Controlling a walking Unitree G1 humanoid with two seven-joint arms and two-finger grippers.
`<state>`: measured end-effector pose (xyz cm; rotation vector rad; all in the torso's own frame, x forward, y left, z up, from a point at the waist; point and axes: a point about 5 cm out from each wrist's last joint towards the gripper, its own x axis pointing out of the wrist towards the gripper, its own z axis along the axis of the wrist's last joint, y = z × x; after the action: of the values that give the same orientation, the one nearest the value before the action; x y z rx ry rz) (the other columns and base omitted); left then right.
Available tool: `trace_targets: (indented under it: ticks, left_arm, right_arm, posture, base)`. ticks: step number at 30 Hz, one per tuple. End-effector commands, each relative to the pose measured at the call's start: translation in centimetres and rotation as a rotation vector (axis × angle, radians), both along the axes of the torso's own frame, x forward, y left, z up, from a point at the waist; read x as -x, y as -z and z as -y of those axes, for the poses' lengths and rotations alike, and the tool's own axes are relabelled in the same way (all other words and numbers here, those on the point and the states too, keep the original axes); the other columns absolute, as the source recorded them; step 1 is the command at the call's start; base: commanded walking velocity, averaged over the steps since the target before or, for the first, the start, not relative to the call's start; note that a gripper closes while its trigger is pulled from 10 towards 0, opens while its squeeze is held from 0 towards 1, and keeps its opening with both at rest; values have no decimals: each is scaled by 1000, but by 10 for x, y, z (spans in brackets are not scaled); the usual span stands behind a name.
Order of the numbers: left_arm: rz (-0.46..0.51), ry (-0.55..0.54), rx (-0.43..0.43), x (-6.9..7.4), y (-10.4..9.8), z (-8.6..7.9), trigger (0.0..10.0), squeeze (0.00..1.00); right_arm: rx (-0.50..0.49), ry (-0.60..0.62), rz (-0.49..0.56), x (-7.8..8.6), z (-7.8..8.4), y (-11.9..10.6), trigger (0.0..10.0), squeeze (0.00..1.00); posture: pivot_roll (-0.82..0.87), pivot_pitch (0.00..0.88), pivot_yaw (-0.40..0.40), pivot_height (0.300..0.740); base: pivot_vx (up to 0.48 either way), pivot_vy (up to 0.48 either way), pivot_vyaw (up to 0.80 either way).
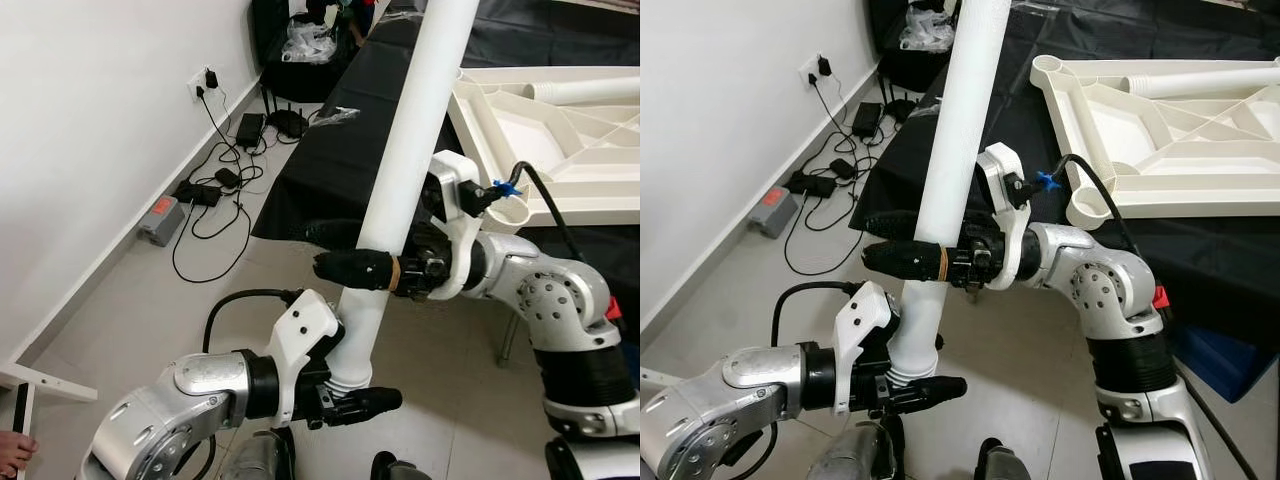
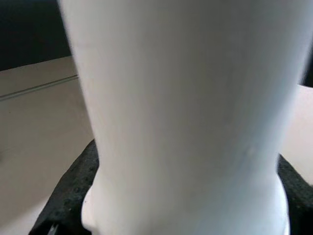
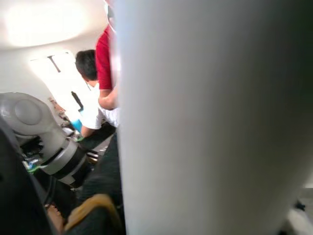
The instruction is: Building children table
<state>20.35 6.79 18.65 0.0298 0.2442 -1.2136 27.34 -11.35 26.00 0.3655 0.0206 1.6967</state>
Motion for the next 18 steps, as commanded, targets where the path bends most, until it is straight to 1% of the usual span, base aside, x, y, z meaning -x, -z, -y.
trace_targets:
  ticks: [1, 6, 11, 15, 16, 18]
  left_arm:
    - [-16, 45, 12, 6, 1, 3, 10000, 0]
    - [-7, 41, 6, 4, 0, 2, 10000, 0]
    - [-4, 5, -12, -1, 1, 1, 10000, 0]
    - [0, -31, -9, -6, 0, 2, 10000, 0]
    - [5, -42, 17, -7, -4, 1, 10000, 1000]
    - [8, -44, 22, -8, -5, 1, 10000, 1000]
  right_arm:
    - [-1, -19, 3, 4, -2, 0, 0, 0]
    - [-1, -9, 3, 3, -2, 0, 0, 0]
    - [-2, -5, -4, 3, -1, 1, 0, 0]
    - [-2, -4, -9, 3, -1, 2, 0, 0]
    - [-5, -3, -10, 3, -1, 2, 0, 0]
    - [-6, -3, -11, 3, -1, 2, 0, 0]
  posture:
    - [174, 242, 22, 740]
    - [174, 242, 22, 740]
    - [173, 243, 21, 740]
    - [174, 244, 24, 740]
    - [177, 244, 25, 740]
    - [176, 243, 26, 740]
  base:
    - [0, 0, 0]
    - [0, 0, 0]
    - [0, 0, 0]
    - [0, 0, 0]
    - [0, 0, 0]
    - [0, 0, 0]
